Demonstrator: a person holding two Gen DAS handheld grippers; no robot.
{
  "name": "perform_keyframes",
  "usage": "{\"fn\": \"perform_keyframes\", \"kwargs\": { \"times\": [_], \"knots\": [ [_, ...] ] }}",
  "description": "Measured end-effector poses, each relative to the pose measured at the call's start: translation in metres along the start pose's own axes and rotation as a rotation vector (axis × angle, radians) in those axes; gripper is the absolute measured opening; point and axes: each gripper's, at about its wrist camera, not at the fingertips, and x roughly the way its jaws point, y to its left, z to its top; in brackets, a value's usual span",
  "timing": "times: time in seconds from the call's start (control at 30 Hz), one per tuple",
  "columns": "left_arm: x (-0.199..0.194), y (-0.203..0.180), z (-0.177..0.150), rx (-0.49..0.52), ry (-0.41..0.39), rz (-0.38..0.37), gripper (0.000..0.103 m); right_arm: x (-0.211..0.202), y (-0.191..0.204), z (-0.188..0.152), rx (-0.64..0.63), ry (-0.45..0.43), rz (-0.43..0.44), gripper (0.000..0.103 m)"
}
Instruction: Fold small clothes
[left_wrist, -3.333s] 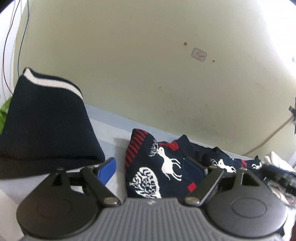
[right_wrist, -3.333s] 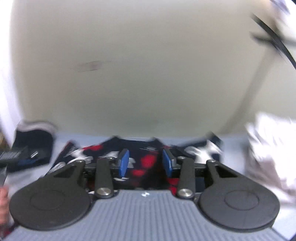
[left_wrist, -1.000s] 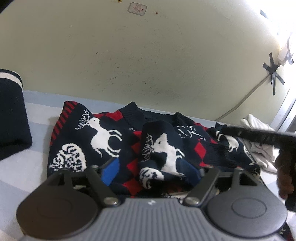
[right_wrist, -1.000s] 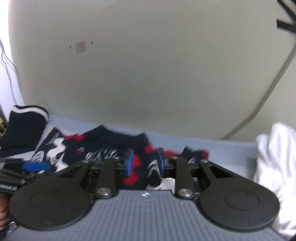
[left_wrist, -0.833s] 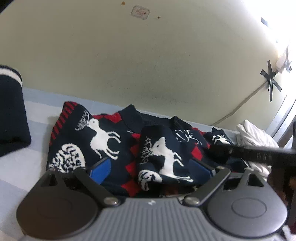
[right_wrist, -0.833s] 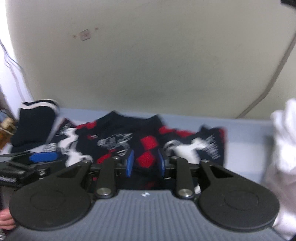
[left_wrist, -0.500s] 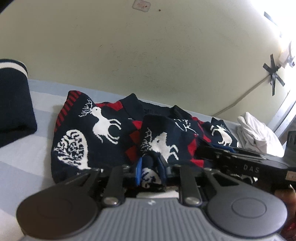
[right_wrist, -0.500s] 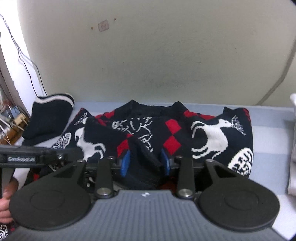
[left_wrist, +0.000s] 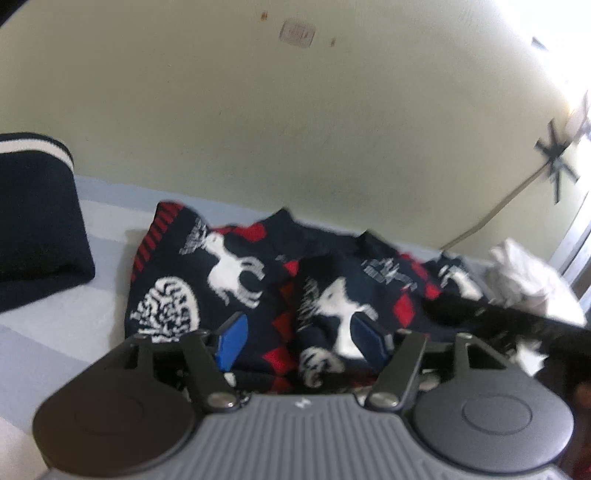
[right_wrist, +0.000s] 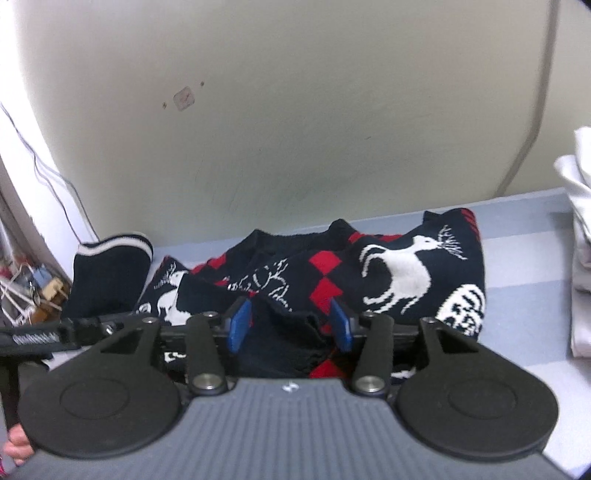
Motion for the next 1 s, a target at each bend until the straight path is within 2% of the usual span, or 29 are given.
{"fn": "perform_keyframes", "kwargs": {
  "times": [0.07,0.13,0.27,0.33,0.4,0.53,0.87,1.0],
  "knots": [
    [0.005,0.000,0.000,0.012,0.009,0.016,0.065,-0.002,0.000,0.000,0.008,-0.009,-0.008,0.054],
    [0.006,0.000,-0.002,0.025,0.010,0.015,0.069,-0.002,0.000,0.000,0.007,-0.014,-0.016,0.061],
    [0.009,-0.006,-0.004,0.073,0.016,0.019,0.085,-0.001,0.003,-0.001,-0.008,-0.013,-0.045,0.073],
    [0.009,-0.006,-0.005,0.076,0.016,0.019,0.086,0.002,0.004,-0.001,-0.014,-0.001,-0.054,0.079],
    [0.010,-0.006,-0.005,0.072,0.021,0.012,0.094,0.005,0.005,-0.001,-0.022,0.018,-0.057,0.083],
    [0.012,-0.006,-0.005,0.077,0.032,0.000,0.102,0.011,0.009,-0.001,-0.056,0.044,-0.061,0.090],
    [0.013,-0.005,-0.007,0.092,0.034,-0.012,0.103,0.014,0.013,-0.002,-0.081,0.055,-0.065,0.094],
    [0.014,-0.007,-0.006,0.096,0.036,-0.008,0.103,0.016,0.014,-0.002,-0.089,0.065,-0.050,0.100]
  ]
}}
